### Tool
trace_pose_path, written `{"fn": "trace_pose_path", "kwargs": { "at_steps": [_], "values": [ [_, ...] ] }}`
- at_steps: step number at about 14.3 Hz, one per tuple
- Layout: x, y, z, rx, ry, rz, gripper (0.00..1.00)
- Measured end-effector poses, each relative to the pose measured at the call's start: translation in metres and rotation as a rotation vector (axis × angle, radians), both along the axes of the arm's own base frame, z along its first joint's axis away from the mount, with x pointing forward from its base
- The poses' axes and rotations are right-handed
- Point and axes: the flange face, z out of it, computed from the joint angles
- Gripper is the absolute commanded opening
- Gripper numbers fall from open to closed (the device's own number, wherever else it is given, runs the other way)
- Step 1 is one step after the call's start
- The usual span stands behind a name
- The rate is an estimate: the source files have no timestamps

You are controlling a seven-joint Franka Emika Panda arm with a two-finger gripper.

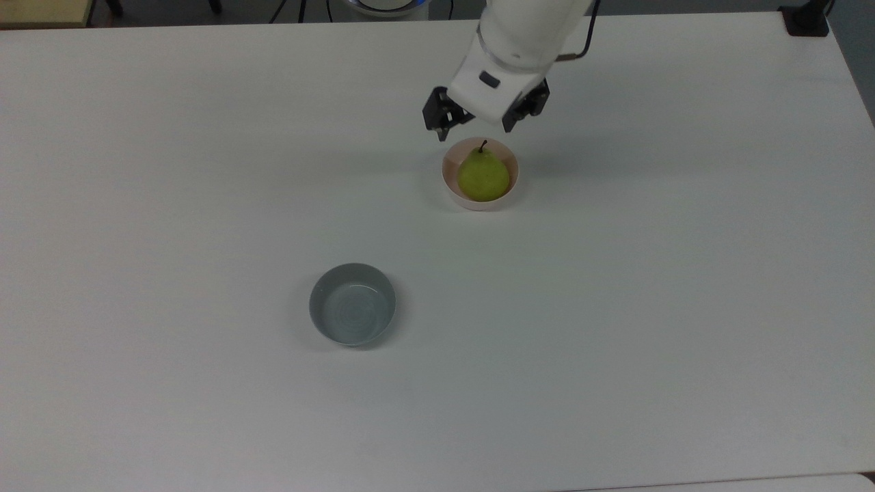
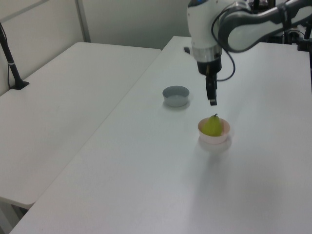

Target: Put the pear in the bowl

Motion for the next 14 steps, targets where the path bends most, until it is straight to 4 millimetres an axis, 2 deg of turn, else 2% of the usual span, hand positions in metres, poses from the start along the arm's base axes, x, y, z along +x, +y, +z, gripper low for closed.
{"fn": "trace_pose_path", "kwargs": {
  "at_steps": [2, 5, 7, 9, 11, 14],
  "values": [
    [0.002, -0.029, 0.028, 0.013, -0.028, -0.046, 1.0],
    [0.01, -0.103, 0.054, 0.027, -0.066, -0.165, 1.0],
    [0.011, -0.161, 0.065, 0.032, -0.081, -0.231, 1.0],
    [0.009, -0.21, 0.073, 0.036, -0.091, -0.276, 1.0],
    [0.007, -0.236, 0.076, 0.033, -0.096, -0.314, 1.0],
    [0.005, -0.249, 0.081, 0.03, -0.106, -0.335, 1.0]
  ]
}}
